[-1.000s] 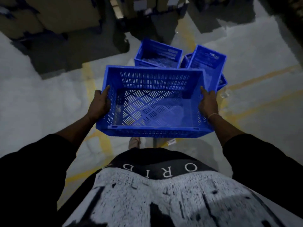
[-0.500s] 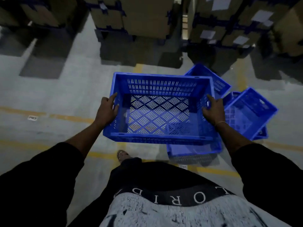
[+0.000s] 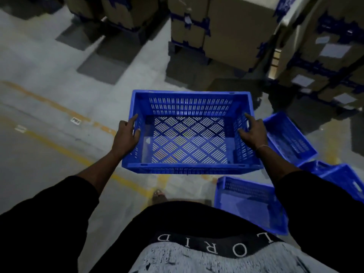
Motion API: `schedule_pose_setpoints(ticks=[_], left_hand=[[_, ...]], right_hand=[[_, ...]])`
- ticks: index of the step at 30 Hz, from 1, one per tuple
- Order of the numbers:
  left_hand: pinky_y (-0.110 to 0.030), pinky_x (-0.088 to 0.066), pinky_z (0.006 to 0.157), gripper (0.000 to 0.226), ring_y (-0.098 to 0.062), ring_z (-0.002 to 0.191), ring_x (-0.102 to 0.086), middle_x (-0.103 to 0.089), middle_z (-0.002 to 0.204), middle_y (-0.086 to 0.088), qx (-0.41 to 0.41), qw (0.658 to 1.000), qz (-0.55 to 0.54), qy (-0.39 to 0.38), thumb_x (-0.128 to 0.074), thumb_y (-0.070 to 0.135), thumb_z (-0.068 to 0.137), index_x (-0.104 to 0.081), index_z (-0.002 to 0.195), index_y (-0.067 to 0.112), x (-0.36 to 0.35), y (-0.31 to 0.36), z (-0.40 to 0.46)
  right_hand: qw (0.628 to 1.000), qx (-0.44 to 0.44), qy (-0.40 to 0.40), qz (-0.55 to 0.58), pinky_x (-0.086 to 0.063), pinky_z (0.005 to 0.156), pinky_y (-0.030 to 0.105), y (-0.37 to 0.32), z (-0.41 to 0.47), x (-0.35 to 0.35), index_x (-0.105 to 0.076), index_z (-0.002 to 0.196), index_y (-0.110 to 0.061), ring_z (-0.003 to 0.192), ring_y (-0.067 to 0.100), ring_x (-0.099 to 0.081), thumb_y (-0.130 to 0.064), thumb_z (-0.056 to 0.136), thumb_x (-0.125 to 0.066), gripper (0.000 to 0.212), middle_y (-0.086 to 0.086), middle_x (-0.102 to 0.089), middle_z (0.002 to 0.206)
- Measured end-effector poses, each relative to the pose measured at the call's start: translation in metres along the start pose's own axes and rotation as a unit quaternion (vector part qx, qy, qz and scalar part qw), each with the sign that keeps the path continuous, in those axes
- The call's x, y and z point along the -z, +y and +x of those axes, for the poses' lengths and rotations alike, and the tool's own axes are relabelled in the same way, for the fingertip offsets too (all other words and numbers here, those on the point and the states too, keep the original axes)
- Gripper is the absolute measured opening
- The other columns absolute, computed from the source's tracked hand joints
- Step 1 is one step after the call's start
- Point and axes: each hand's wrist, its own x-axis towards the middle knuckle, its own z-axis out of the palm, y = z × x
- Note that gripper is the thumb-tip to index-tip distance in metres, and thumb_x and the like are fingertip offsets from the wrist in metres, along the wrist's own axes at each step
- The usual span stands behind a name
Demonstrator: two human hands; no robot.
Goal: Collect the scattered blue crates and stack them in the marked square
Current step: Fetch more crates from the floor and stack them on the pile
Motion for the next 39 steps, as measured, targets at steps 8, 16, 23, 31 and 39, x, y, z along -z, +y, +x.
schedule_pose_setpoints(ticks=[8,16,23,31,39], left_hand=[[-0.04,-0.055,0.077,0.059,-0.03,0.087,-0.061,-0.044,0.122,-0.014,0.065,0.997,0.003,0.036,-0.053,0.034,0.1,-0.028,0.154,0.032,0.059,-0.073,0.039],[-0.036,-0.048,0.079,0.06,-0.031,0.092,-0.059,-0.045,0.122,-0.016,0.121,0.989,0.006,0.081,-0.054,0.031,0.1,-0.029,0.155,0.027,0.108,-0.132,0.067],[-0.04,-0.052,0.083,0.06,-0.03,0.093,-0.06,-0.045,0.121,-0.015,0.183,0.976,-0.006,0.113,-0.054,0.031,0.101,-0.028,0.155,0.028,0.132,-0.178,0.116],[-0.038,-0.051,0.076,0.061,-0.029,0.088,-0.059,-0.046,0.118,-0.013,0.249,0.955,-0.003,0.16,-0.054,0.031,0.101,-0.027,0.156,0.028,0.165,-0.216,0.196],[-0.042,-0.055,0.083,0.061,-0.027,0.095,-0.06,-0.044,0.119,-0.01,0.32,0.922,-0.026,0.218,-0.053,0.032,0.101,-0.026,0.156,0.033,0.197,-0.253,0.26]], right_hand=[[0.999,0.046,-0.022,0.001,-0.047,0.089,0.038,-0.122,0.06,-0.048,-0.039,0.148,-0.028,0.103,0.035,-0.056,-0.034,0.083,-0.07,0.071,0.017,-0.048,0.118],[0.991,0.115,-0.064,0.001,-0.049,0.096,0.046,-0.233,0.115,-0.083,-0.038,0.148,-0.03,0.106,0.034,-0.058,-0.035,0.084,-0.071,0.073,0.017,-0.044,0.129],[0.979,0.181,-0.089,-0.018,-0.047,0.098,0.042,-0.333,0.196,-0.127,-0.038,0.149,-0.027,0.11,0.038,-0.056,-0.032,0.086,-0.071,0.071,0.019,-0.045,0.128],[0.957,0.247,-0.144,-0.036,-0.046,0.096,0.044,-0.458,0.308,-0.171,-0.037,0.149,-0.029,0.109,0.039,-0.056,-0.034,0.086,-0.07,0.072,0.019,-0.046,0.127],[0.927,0.324,-0.183,-0.041,-0.049,0.088,0.039,-0.598,0.39,-0.209,-0.034,0.15,-0.029,0.095,0.027,-0.057,-0.031,0.087,-0.07,0.073,0.013,-0.046,0.12]])
